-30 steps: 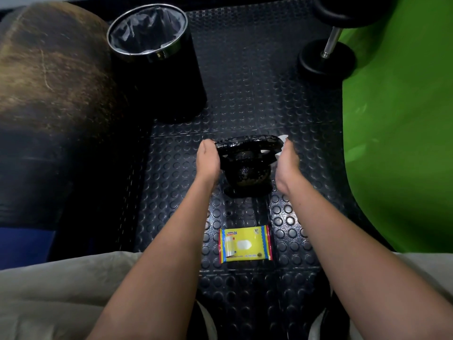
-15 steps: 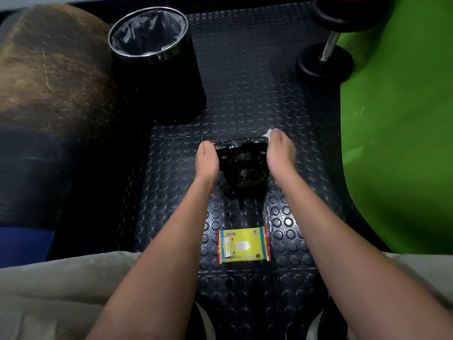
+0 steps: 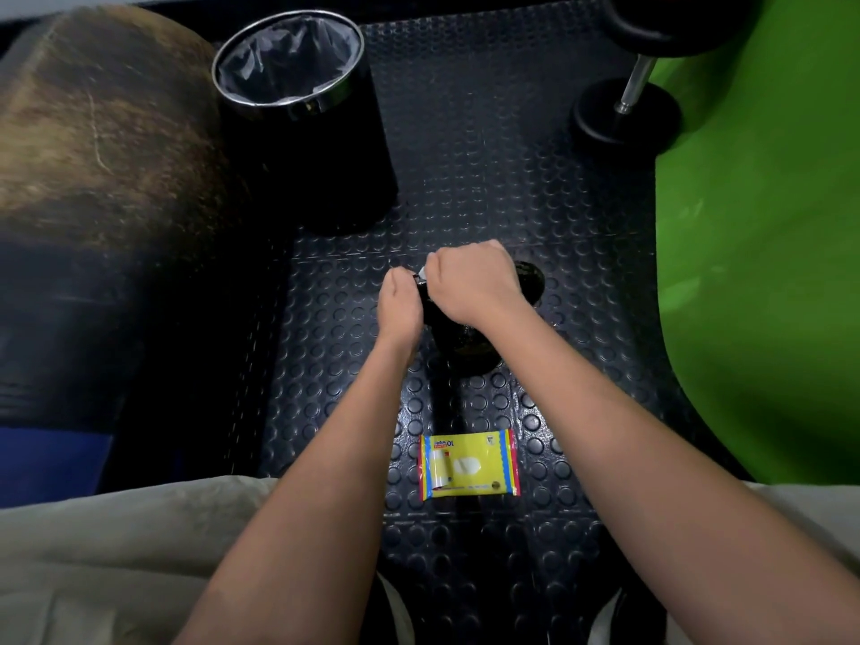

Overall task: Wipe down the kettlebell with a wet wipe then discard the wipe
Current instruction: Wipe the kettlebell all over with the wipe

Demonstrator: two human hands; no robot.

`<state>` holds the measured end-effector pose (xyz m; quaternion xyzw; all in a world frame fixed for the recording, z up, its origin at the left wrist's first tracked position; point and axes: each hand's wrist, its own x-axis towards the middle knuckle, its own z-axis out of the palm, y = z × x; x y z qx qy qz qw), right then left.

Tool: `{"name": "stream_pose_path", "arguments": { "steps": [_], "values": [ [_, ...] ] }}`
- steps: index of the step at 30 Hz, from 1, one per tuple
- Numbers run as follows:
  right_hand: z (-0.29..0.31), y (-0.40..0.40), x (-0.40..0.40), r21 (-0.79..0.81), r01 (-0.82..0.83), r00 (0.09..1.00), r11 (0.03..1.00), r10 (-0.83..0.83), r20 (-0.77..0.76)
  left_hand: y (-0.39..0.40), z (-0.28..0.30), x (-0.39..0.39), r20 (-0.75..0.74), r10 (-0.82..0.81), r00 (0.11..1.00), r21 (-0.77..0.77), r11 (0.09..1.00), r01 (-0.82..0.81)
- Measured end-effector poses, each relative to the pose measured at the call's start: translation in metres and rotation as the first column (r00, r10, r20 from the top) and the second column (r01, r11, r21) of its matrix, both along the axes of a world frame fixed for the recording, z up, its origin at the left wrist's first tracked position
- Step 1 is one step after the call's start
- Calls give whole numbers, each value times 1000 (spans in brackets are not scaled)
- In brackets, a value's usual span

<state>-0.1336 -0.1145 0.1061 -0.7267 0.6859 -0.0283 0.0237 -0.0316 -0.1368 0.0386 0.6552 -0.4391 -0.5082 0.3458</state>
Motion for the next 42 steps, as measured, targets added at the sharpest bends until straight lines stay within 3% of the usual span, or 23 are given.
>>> {"name": "stream_pose_path", "arguments": {
  "steps": [5, 13, 16, 20, 22, 24, 28, 30, 33, 35, 38, 42],
  "values": [
    [-4, -3, -1, 7, -20, 997, 1000, 19, 73, 1, 1, 1, -11, -16, 1000, 3, 1000, 16],
    [1, 5, -43, 188, 170, 894, 967, -232, 383, 7, 8, -6, 35, -106, 994, -68, 992, 108],
    [-5, 13, -68, 326, 266, 720, 907, -411, 559, 6, 7, -5, 34, -112, 993, -60, 992, 114],
    [-17, 29, -86, 464, 336, 291, 820, -559, 776, 4, 6, -2, 11, -94, 996, -14, 995, 94],
    [-26, 32, -88, 482, 365, 192, 796, -571, 798, 4, 6, -2, 14, -91, 996, -13, 996, 91],
    [-32, 34, -87, 490, 381, 163, 784, -579, 799, 4, 7, -3, 19, -94, 995, -12, 996, 94],
    [-31, 34, -81, 487, 404, 243, 775, -604, 759, 5, 6, -3, 9, -80, 997, -1, 997, 80],
    [-20, 28, -75, 433, 430, 413, 792, -599, 686, 5, 7, -3, 3, -73, 997, 8, 997, 73],
    [2, 18, -55, 295, 349, 768, 889, -452, 454, 4, 7, -4, 17, -64, 998, -20, 998, 64],
    [11, 15, -37, 227, 275, 883, 934, -339, 325, 5, 7, -4, 18, -52, 998, -25, 998, 53],
    [12, 15, -18, 133, 198, 958, 971, -221, 184, 6, 8, -2, 16, -51, 999, -11, 999, 52],
    [8, 16, -9, 37, 117, 988, 992, -120, 94, 5, 7, -2, 0, -47, 999, 1, 999, 47]
  ]
}}
